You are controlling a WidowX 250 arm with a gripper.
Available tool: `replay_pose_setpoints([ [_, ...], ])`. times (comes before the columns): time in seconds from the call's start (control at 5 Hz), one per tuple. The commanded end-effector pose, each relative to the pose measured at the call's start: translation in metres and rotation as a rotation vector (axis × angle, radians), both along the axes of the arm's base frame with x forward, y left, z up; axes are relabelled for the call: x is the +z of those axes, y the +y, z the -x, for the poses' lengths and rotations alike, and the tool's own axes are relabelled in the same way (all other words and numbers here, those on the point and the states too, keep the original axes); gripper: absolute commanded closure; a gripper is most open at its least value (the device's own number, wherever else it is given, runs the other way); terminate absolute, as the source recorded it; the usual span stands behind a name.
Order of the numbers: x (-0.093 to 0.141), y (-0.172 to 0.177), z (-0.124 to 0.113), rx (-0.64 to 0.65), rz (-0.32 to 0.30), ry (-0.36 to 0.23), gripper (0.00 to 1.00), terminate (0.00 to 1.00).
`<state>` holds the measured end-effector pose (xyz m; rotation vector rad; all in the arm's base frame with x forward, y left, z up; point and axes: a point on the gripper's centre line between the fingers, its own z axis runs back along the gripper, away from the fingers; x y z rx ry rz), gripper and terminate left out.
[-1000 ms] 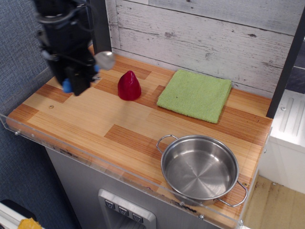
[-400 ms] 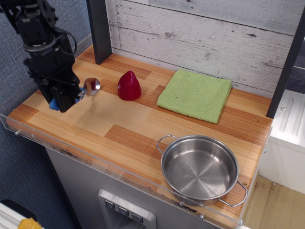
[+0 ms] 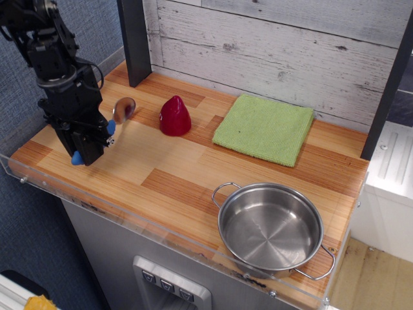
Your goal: Move the spoon to the far left front
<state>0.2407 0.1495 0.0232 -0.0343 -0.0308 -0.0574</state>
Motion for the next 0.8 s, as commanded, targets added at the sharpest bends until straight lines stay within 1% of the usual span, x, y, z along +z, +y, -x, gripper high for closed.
replay_pose_setpoints([
  [0.0, -0.002, 0.006, 0.007, 0.043, 0.015, 0.010, 1.00, 0.00],
  [0.2, 0.009, 0.001, 0.003, 0.017, 0.000, -0.001, 0.00, 0.00],
  [0.4, 0.025, -0.006, 0.001, -0.008, -0.029, -0.032, 0.00, 0.00],
  [0.6, 0.047, -0.016, 0.002, -0.023, -0.075, -0.064, 0.00, 0.00],
])
